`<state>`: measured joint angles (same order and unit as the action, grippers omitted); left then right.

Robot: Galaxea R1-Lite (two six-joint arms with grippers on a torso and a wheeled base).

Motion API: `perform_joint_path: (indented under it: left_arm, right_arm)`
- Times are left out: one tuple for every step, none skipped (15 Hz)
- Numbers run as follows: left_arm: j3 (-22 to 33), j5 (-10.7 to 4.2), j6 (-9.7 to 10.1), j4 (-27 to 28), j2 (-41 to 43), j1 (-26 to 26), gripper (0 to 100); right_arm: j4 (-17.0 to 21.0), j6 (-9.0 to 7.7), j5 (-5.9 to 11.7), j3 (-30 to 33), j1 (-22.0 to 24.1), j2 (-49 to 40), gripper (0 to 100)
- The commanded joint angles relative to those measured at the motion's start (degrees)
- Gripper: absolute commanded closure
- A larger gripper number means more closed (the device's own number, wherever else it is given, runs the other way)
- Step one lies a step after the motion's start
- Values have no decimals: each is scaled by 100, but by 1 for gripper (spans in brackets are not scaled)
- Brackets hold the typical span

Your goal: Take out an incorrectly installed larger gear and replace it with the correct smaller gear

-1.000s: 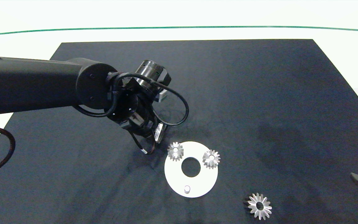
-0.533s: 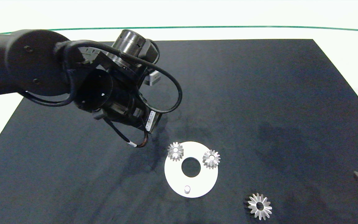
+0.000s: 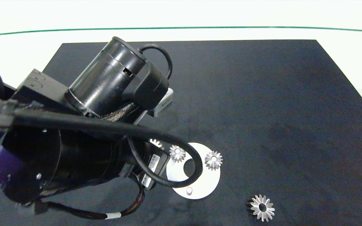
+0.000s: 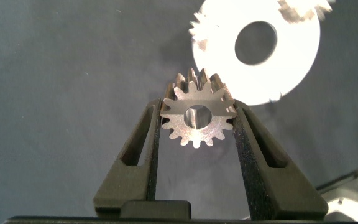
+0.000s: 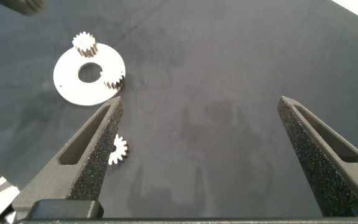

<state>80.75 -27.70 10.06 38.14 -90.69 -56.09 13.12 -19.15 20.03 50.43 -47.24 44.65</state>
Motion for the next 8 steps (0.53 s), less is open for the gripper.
perform_joint_path:
  left_arm:
    - [-174, -104, -21, -9, 51, -605, 84]
    - [-182, -104, -30, -9, -11, -737, 84]
    - [-200, -104, -30, 0, -98, -869, 84]
    - [-191, -104, -30, -18, -221, -974, 84]
    - [-103, -113, -21, -35, -397, -1080, 84]
    - [-24, -113, -30, -79, -494, -1097, 84]
    - [160, -122, 5, -132, -722, -1194, 84]
    - [248, -122, 14, -141, -837, -1229, 84]
  right_arm:
    - [51, -27, 10, 10, -5, -53, 0]
    - [42, -27, 10, 19, -5, -53, 0]
    - [51, -27, 10, 19, -5, -36, 0]
    - [51, -27, 10, 10, -5, -9, 0]
    - [51, -27, 10, 10, -5, 8, 0]
    - [51, -27, 10, 10, -5, 17, 0]
    - [51, -27, 10, 2, 4, 26, 0]
    - [51, -27, 10, 2, 4, 35, 0]
